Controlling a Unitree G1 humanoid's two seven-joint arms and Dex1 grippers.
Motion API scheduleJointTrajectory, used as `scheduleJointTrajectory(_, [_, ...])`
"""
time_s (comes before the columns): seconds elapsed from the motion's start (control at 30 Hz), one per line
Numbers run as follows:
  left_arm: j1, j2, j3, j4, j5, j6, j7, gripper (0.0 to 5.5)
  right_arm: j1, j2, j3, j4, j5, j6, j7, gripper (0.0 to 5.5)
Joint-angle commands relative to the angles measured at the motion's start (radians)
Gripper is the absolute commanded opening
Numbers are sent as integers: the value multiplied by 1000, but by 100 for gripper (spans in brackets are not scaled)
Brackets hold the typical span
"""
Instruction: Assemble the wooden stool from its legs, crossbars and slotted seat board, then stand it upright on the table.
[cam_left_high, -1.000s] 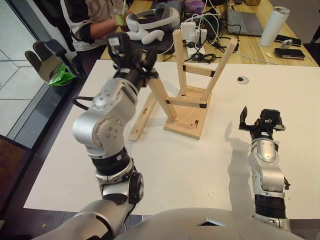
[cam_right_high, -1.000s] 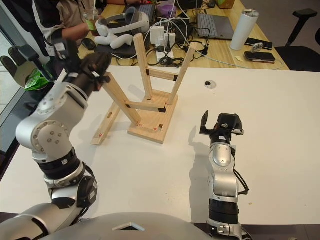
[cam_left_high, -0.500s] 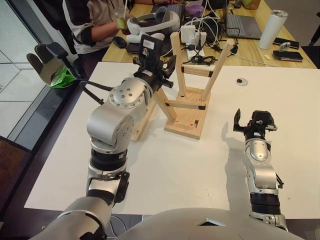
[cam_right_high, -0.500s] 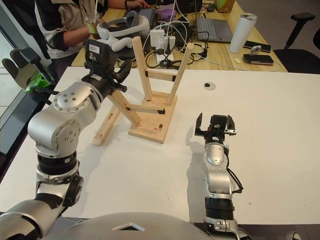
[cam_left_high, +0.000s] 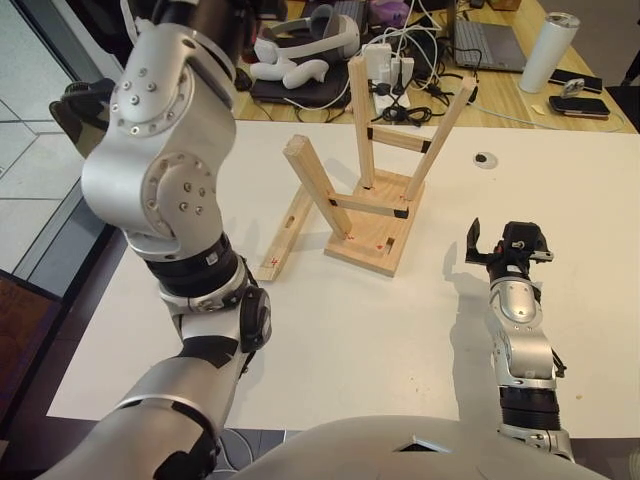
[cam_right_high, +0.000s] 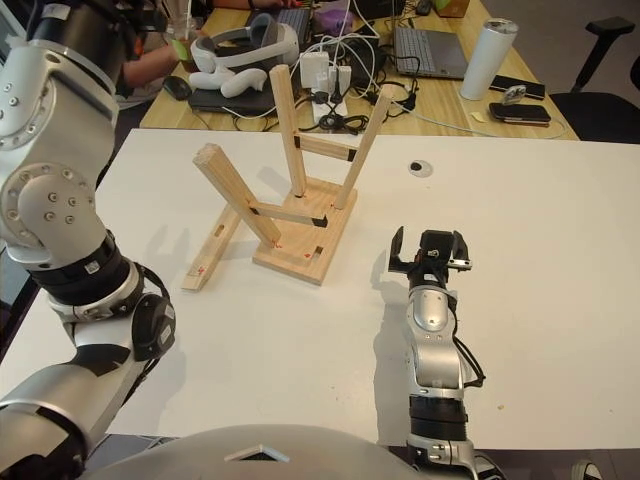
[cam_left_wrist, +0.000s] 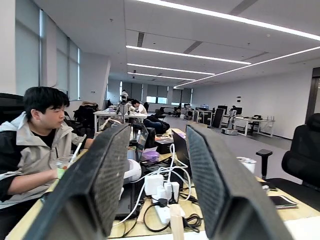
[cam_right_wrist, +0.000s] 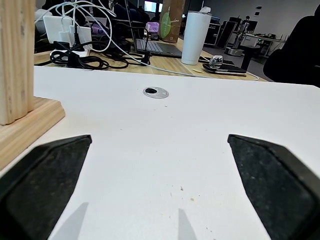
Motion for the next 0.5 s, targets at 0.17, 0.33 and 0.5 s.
scheduleJointTrajectory(0.17, [375, 149, -503, 74, 138, 139, -128, 204, 3, 1, -2, -6, -6, 19, 5, 503])
scheduleJointTrajectory(0.33, [224, 45, -289, 33, 144, -42, -74, 204, 3, 3, -4, -4, -5, 20, 4, 503])
scheduleJointTrajectory(0.5, [148, -24, -176, -19, 111, -78, -58, 204, 5, 2, -5, -4, -5, 20, 4, 503])
